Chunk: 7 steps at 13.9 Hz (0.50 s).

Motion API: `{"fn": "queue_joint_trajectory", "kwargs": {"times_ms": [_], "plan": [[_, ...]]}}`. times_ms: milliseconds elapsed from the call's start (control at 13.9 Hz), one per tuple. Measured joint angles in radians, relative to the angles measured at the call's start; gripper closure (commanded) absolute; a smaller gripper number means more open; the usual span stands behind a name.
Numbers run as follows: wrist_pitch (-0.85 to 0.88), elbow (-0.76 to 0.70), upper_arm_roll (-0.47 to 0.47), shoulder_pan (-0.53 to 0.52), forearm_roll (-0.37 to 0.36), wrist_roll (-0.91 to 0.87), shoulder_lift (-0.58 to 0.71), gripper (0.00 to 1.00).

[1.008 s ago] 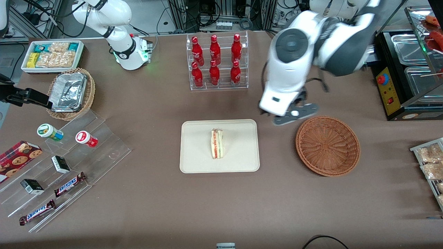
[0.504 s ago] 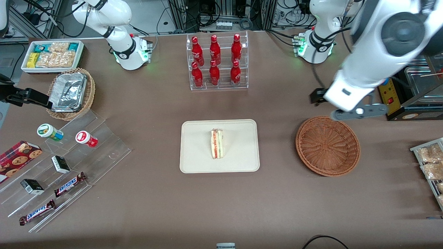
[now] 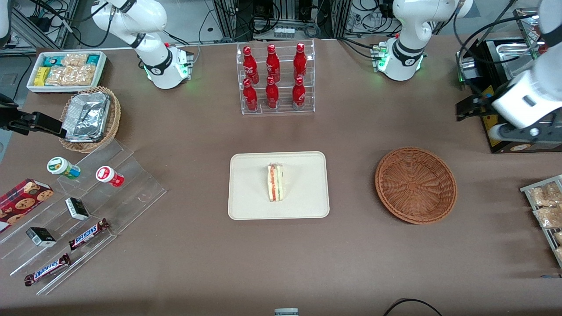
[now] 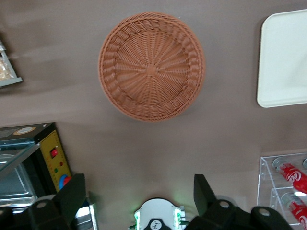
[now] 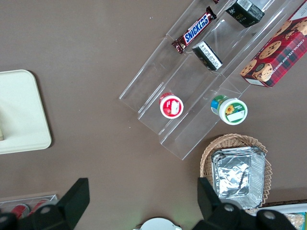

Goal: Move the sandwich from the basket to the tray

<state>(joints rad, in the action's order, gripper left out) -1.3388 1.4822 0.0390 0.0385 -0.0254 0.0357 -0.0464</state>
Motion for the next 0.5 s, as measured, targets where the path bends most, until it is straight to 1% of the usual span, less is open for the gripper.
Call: {"fn": "queue_joint_trajectory", "kwargs": {"times_ms": [144,504], "plan": [[0.0,0.019,-0.023,0.007,0.001,0.008,0.026,0.01],[-0.001,0.028,-0.026,0.012,0.0,0.008,0.032,0.01]]}}
